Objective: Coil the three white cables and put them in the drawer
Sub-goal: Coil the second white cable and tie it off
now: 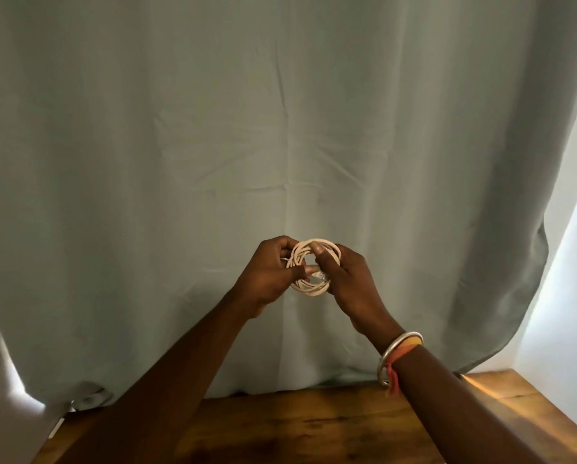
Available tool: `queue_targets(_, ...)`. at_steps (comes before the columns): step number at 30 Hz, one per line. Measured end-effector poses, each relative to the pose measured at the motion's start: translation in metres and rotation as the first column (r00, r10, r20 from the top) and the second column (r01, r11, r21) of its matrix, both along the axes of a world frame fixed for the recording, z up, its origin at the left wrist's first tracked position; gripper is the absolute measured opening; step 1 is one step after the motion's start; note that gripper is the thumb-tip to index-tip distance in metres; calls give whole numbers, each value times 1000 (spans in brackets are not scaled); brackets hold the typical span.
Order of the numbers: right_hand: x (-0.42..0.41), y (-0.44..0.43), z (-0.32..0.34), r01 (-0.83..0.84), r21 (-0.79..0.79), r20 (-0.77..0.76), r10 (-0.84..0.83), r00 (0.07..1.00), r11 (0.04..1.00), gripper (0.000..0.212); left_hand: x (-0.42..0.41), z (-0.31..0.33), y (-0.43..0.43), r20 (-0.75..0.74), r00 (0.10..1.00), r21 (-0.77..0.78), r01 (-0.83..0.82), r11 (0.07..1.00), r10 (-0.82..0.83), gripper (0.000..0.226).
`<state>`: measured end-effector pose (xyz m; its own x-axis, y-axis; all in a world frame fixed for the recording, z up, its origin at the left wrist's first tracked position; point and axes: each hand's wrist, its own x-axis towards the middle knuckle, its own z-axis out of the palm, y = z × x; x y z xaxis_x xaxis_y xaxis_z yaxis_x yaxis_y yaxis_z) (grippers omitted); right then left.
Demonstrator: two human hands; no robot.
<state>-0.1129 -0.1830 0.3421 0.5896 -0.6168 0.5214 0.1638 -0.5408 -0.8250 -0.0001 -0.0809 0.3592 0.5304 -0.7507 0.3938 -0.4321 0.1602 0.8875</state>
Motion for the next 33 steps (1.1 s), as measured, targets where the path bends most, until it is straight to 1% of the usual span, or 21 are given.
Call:
queue_targets(3, 0, -1, -1, -17, 14, 0, 17, 1000, 1000, 32, -2, 1, -3, 60, 996, -4, -68, 998, 68, 28)
queue_targets(5, -2, -2, -1, -30, -7, -18, 30, 999, 1000, 30, -1, 1, -3, 86, 991, -7, -102, 995, 102, 26)
queue_targets(10, -8, -5, 2, -90, 6, -87, 90, 992, 996, 19, 7, 4, -2, 173, 974, 2, -147, 989, 144, 28)
queue_targets(12, -9, -7, 2, -82, -14, -106, 80, 991, 997, 18, 7, 5, -3, 208, 966, 12, -160, 987, 154, 28)
queue_targets(15, -5, -7, -1, -28, -57, -98, 22, 995, 998, 17, 3, 4, -7, 288, 937, 7, -206, 978, 196, 28)
queue_targets(18, 0, -8, -4, 19, -71, -82, -25, 996, 997, 17, -1, 5, -10, 356, 900, -31, -259, 965, 253, 28)
queue_targets(20, 1, -7, -3, 29, -76, -88, -36, 996, 997, 18, -3, 4, -11, 375, 884, -71, -274, 959, 280, 27)
queue_targets(22, 2, -6, -2, 10, -79, -108, -19, 994, 997, 19, -2, 2, -11, 365, 879, -98, -293, 951, 308, 27)
queue_targets(24, 1, -6, -2, -23, -83, -133, 12, 991, 996, 20, 2, 1, -10, 290, 911, -74, -284, 956, 293, 26)
queue_targets(26, -3, -7, -3, -58, -67, -151, 48, 987, 996, 21, 9, -1, -8, 179, 964, -29, -196, 980, 198, 27)
queue_targets(28, -6, -8, -4, -101, -3, -142, 100, 985, 995, 24, 12, -2, -4, 113, 987, -2, -118, 993, 117, 25)
queue_targets(31, -7, -9, -5, -130, 102, -92, 140, 986, 986, 25, 12, -4, -2, 114, 991, 42, -82, 996, 76, 20)
queue_targets(33, -7, -9, -6, -130, 129, -84, 141, 986, 983, 25, 10, -7, -2, 93, 994, 77, -63, 995, 56, 19)
